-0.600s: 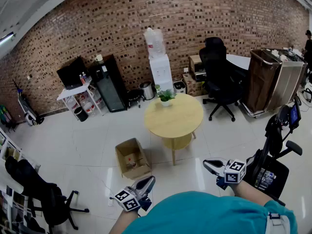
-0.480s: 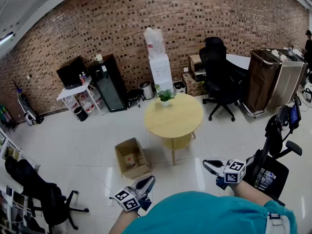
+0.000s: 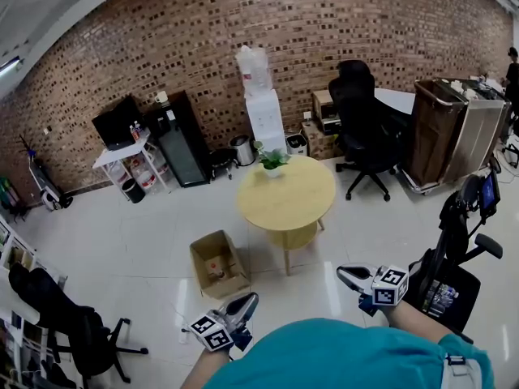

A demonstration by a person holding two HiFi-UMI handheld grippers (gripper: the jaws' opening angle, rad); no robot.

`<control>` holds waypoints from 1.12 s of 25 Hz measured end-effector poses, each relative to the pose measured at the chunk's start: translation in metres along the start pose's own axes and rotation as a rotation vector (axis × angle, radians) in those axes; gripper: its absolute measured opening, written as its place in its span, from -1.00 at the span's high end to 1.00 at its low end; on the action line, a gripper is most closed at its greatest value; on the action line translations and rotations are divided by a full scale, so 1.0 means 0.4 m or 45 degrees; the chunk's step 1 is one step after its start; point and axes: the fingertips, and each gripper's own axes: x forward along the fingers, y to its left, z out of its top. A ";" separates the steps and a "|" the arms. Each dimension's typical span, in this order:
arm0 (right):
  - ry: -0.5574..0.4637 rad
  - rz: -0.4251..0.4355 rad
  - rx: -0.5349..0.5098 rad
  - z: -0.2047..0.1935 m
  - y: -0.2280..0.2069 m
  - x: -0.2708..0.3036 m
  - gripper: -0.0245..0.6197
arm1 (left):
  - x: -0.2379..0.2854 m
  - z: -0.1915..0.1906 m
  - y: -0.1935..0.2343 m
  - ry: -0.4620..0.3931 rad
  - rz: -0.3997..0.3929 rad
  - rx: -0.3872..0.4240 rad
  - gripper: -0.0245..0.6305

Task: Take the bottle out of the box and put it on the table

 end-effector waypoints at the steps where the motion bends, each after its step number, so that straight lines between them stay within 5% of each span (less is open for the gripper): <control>1: -0.005 0.002 0.006 0.001 -0.004 -0.005 0.91 | 0.009 -0.003 -0.001 0.002 0.001 0.000 0.93; 21: 0.003 0.065 0.052 0.006 -0.221 -0.230 0.91 | 0.324 -0.121 -0.081 0.051 0.036 -0.039 0.93; 28: 0.019 0.048 0.042 -0.017 -0.263 -0.127 0.91 | 0.294 -0.110 0.043 0.043 0.031 -0.055 0.93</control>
